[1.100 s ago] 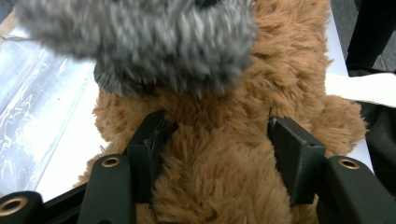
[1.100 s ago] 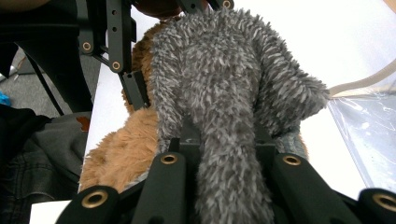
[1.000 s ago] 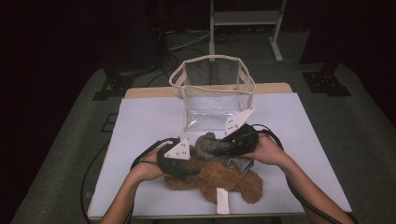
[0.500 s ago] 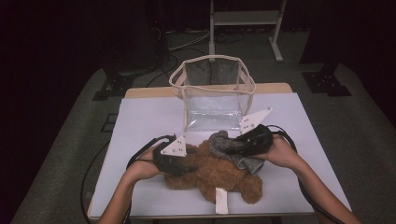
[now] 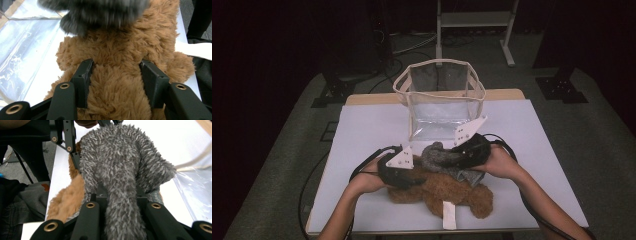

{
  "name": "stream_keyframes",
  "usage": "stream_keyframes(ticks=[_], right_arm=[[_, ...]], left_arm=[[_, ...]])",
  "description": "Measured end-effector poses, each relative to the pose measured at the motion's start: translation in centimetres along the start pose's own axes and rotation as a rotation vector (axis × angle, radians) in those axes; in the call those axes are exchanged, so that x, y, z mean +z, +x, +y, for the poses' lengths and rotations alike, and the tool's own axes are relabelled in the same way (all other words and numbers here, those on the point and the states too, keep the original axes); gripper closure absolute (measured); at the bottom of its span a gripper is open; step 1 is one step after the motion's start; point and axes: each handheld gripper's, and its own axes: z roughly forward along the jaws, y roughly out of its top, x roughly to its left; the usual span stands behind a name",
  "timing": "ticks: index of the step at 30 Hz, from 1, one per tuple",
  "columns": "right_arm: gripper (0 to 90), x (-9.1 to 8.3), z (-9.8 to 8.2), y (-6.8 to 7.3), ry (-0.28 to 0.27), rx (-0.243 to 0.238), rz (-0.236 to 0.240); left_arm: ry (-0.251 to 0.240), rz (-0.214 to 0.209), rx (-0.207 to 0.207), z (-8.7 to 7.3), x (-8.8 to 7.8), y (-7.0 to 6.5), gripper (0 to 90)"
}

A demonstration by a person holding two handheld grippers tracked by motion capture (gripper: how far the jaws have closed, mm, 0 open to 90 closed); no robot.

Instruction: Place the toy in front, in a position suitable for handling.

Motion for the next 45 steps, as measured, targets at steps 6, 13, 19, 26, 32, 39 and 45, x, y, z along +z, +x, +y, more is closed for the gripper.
stream_keyframes(ticks=[6,13,19,26,32,39,45], right_arm=[[72.9,-3.4,-2.9,0.2,-0.057,0.05,-0.058],[72.9,-6.5,-5.8,1.1,-0.095,0.097,-0.132],[72.8,-5.6,-5.6,1.3,-0.109,0.076,-0.118],[72.8,-4.5,-7.6,1.6,-0.106,0.119,-0.104],[72.8,-4.1,-9.5,2.2,-0.106,0.154,-0.095],[72.8,-3.2,-12.5,3.0,-0.077,0.203,-0.063],[72.8,-4.6,-13.1,3.1,-0.086,0.224,-0.08]], left_arm=[[0.005,0.017,-0.02,0.1,0.1,0.5,47.3],[0.014,0.07,-0.07,0.6,0.6,1.7,47.1],[0.025,0.073,-0.089,0.4,0.5,2.3,47.4],[0.029,0.074,-0.094,0.2,0.0,2.3,46.7],[0.035,0.077,-0.099,0.1,0.0,2.3,46.4],[0.031,0.069,-0.095,0.0,-0.2,2.3,45.6],[0.022,0.037,-0.07,0.0,-0.2,1.7,46.3]])
